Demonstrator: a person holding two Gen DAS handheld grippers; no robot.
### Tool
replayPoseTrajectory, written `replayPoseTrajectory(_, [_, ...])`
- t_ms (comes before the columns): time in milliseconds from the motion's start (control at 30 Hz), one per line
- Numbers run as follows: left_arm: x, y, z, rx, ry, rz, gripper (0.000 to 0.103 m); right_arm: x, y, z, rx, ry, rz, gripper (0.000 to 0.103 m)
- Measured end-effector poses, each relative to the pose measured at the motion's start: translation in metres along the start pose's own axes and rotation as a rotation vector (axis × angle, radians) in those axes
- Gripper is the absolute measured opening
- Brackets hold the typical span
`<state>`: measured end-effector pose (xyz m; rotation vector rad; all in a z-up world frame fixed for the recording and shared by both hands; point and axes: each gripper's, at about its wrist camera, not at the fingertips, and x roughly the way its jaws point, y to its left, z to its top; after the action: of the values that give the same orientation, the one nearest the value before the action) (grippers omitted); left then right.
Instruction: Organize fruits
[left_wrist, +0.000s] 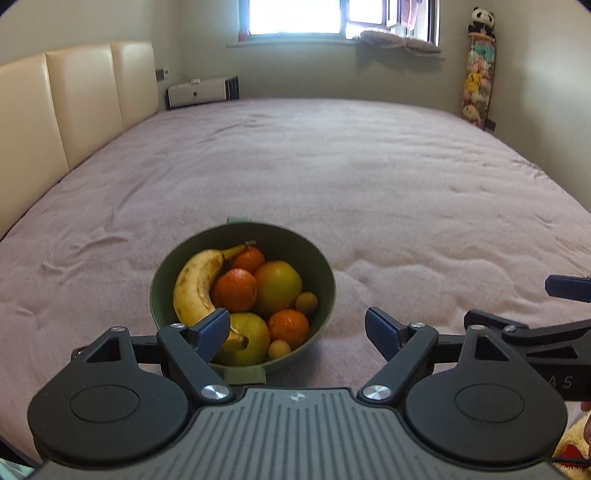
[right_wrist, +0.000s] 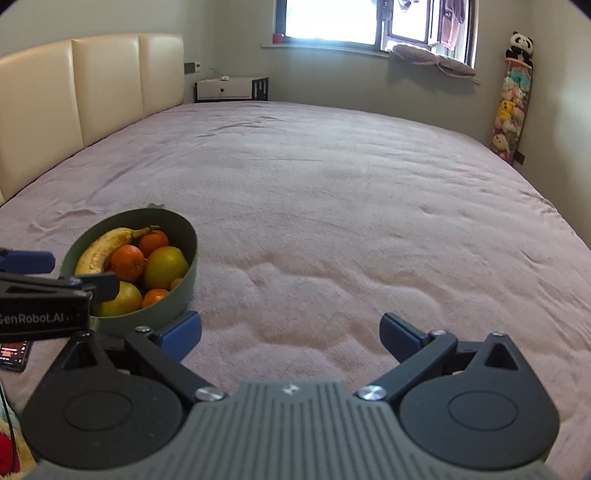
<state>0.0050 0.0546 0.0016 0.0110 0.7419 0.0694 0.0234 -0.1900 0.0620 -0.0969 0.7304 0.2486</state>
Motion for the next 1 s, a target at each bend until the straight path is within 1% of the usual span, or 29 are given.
replayPoseTrajectory(167, [0.002, -0.005, -0.004, 0.016, 0.030, 0.013, 0.097, 0.006, -0.008, -0.003, 0.050, 0.019, -0.012, 0.099])
replayPoseTrajectory(300, [0.004, -0.005, -0.003, 0.014, 0.044, 0.009, 0.097, 0.007, -0.012, -0.003, 0.066, 0.022, -0.014, 0.099])
replayPoseTrajectory(1000, [0.003, -0.007, -0.001, 0.017, 0.050, 0.001, 0.097, 0.006, -0.011, -0.004, 0.069, 0.028, -0.019, 0.099])
